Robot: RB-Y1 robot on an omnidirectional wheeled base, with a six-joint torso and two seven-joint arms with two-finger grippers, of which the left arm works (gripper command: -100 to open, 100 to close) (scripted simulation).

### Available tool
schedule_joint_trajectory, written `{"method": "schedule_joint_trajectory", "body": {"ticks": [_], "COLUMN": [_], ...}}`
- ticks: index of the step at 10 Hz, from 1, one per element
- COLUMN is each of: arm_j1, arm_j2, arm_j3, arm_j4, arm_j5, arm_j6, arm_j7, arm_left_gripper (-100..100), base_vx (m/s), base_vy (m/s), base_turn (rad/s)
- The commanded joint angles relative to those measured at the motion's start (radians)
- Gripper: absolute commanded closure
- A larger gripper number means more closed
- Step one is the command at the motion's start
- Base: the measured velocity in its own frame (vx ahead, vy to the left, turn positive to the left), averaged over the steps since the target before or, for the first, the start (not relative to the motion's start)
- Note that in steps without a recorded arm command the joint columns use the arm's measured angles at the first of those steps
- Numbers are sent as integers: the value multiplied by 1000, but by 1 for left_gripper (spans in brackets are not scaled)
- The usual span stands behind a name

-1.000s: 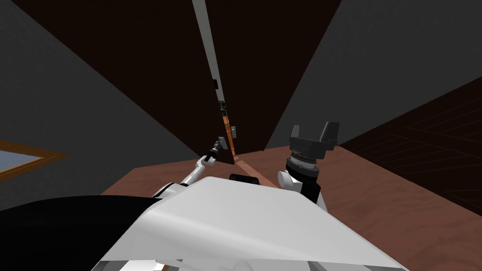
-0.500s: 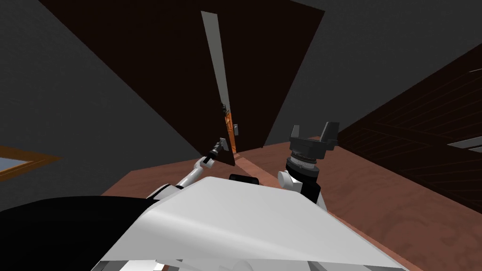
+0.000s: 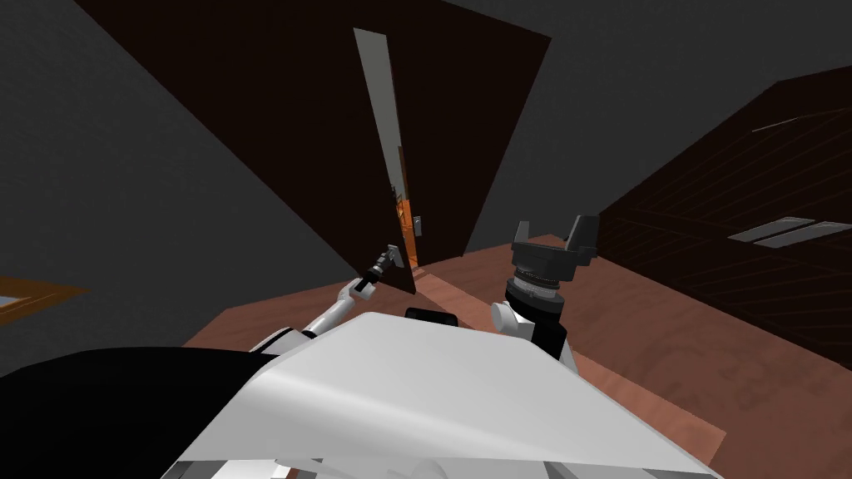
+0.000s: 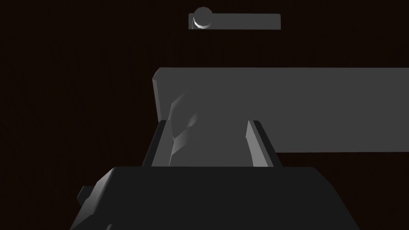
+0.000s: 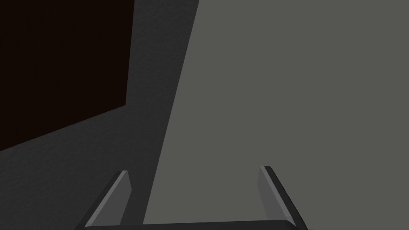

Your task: Pull the door open

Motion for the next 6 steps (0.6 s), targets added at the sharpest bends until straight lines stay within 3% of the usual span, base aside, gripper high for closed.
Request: {"method": "schedule_joint_trajectory", "body": {"ticks": [1, 5, 6], "arm_j1": [20, 59, 55], "arm_j2": [20, 82, 71], "arm_j3": [-12, -48, -45], "arm_j4": [-9, -30, -32], "arm_j5": [-1, 0, -2], "arm_j6": [-22, -83, -69], "arm_j7": [14, 60, 50], "arm_left_gripper": [100, 100, 100], "base_vx": [-209, -179, -83], "base_vy": [137, 122, 59], "base_turn": [-91, -104, -25]}}
